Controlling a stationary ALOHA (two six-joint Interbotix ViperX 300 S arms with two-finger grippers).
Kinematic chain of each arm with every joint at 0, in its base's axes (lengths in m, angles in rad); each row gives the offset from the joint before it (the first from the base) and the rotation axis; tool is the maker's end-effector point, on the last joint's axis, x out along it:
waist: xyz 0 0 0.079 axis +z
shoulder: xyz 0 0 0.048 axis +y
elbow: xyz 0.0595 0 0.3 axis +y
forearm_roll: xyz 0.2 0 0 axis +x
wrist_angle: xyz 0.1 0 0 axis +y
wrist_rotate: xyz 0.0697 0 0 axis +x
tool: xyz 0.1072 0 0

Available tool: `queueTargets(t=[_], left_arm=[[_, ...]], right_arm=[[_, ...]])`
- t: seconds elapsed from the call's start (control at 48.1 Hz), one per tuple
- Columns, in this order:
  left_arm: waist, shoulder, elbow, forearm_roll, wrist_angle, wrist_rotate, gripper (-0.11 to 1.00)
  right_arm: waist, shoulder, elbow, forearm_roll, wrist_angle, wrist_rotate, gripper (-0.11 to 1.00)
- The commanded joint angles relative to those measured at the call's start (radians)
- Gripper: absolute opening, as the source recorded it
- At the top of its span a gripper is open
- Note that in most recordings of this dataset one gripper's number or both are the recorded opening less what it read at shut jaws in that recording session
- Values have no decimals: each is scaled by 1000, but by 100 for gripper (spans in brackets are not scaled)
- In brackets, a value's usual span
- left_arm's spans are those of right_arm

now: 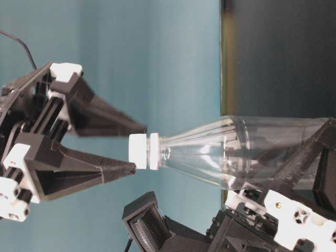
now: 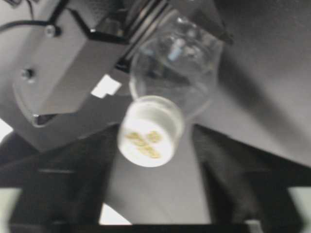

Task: Open the bottle cap by holding the bottle with the left arm and twisting the cap with the right arm.
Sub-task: 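Swing the right gripper over toward the bottle's white cap, then close the right gripper fingers around the white cap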

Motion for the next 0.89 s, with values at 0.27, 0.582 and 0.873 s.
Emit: queueTargets(t=[0.27, 0.582, 0.873], left_arm=[[-2, -3, -8, 3, 0, 2, 82], [0, -3, -6, 2, 2, 3, 82], [-2, -3, -6, 3, 2, 2, 82]], right_arm=[[15, 15, -29, 0, 14, -123, 36], [37, 54, -112, 2, 87, -535, 36], [44, 66, -133, 0, 135, -907, 36]])
